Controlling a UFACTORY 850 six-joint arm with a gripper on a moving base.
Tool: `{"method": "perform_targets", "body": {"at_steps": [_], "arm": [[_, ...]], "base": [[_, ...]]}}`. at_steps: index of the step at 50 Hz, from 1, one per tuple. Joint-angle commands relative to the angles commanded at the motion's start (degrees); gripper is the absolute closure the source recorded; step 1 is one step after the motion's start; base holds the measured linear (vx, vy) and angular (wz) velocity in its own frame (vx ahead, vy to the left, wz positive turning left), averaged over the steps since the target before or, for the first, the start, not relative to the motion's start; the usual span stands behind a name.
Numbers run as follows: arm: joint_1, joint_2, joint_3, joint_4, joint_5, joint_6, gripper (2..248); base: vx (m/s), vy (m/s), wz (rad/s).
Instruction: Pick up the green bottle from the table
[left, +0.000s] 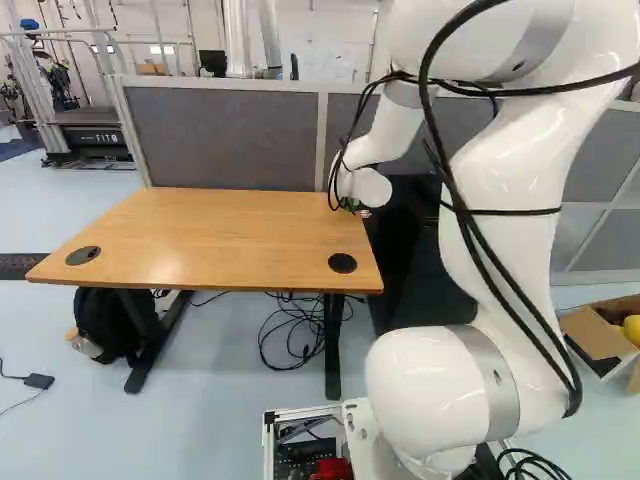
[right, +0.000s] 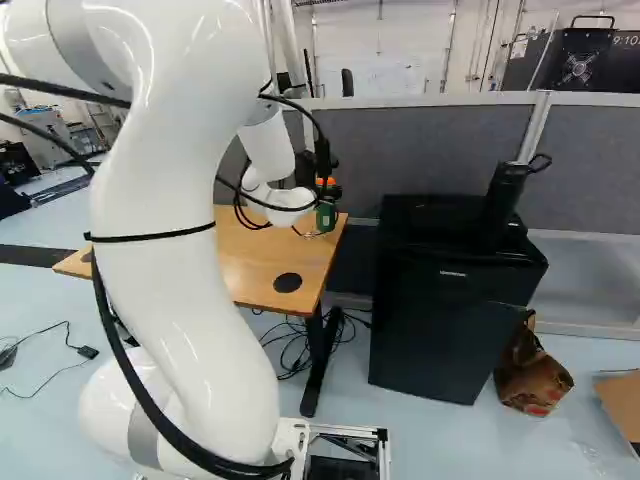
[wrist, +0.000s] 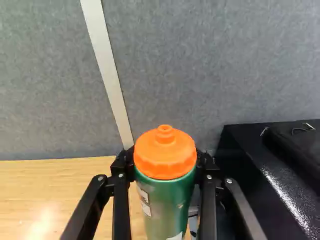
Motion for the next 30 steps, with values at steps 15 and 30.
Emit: {"method": "perform_targets", "body": {"at_steps": [15, 30], "arm": [[-0.1, 5.9, 4.7, 0.0, 0.0, 0.0, 219], [-0.3, 11.9, 9.2, 0.0, -1.2, 0.0, 219]], "base": [[0.0, 0.0, 0.0], [0.0, 0.0, 0.0]]}}
